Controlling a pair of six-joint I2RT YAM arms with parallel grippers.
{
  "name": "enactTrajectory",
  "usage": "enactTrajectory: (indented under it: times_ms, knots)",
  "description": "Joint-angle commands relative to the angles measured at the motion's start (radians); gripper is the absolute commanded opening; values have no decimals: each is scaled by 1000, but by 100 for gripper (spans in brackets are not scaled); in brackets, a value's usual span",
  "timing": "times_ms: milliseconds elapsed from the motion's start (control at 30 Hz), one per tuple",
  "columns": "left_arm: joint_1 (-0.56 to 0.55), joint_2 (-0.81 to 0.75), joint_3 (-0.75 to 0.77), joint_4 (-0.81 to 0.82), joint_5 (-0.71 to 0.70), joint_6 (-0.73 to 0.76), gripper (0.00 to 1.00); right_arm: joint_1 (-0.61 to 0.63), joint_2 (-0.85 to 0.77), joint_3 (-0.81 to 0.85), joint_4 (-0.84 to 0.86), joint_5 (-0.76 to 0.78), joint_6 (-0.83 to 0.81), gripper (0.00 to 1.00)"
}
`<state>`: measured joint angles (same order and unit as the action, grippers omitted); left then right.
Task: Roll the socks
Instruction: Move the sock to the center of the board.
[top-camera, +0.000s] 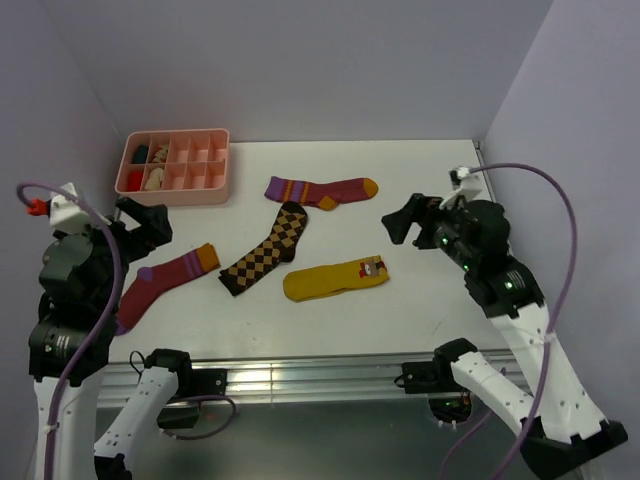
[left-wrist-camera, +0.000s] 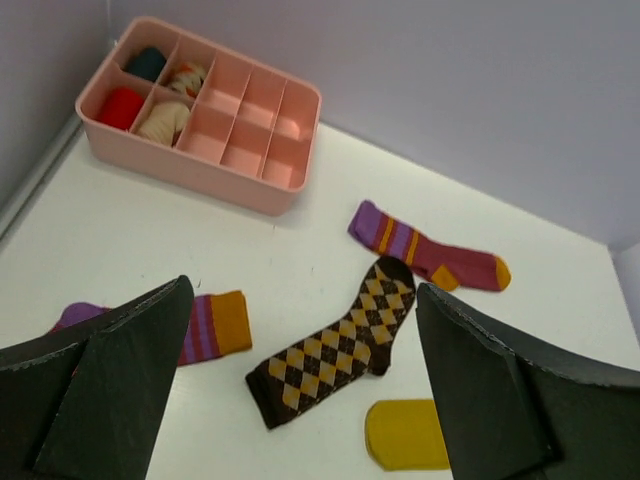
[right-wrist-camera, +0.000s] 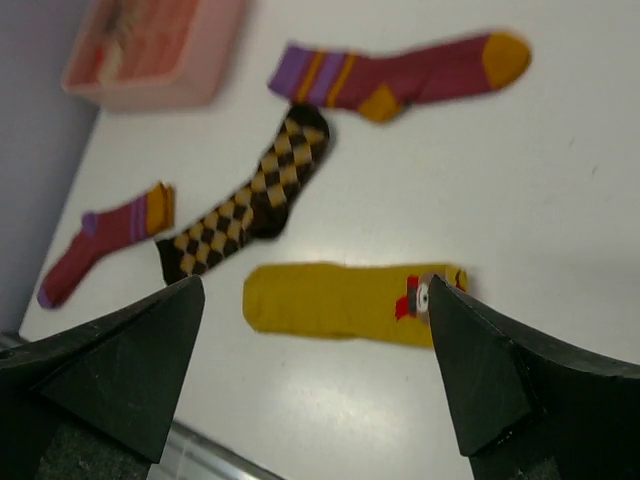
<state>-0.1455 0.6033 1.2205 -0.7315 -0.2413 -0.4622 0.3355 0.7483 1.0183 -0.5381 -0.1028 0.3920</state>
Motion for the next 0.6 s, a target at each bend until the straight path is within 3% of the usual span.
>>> enactTrajectory:
  times_ms: [0, 167, 400, 567]
  knots:
    - [-2, 32, -38, 4, 65, -32, 100, 40, 104, -75, 3, -106, 65, 100]
    - [-2, 53, -113, 61, 125, -62, 99, 201, 275, -151, 101, 30, 122, 95]
    - [-2, 134, -150, 63, 125, -84, 99, 327, 569, -149, 178, 248, 153, 86]
    - [-3, 159, -191, 84, 137, -102, 100, 416, 769, -107, 239, 290, 177, 79]
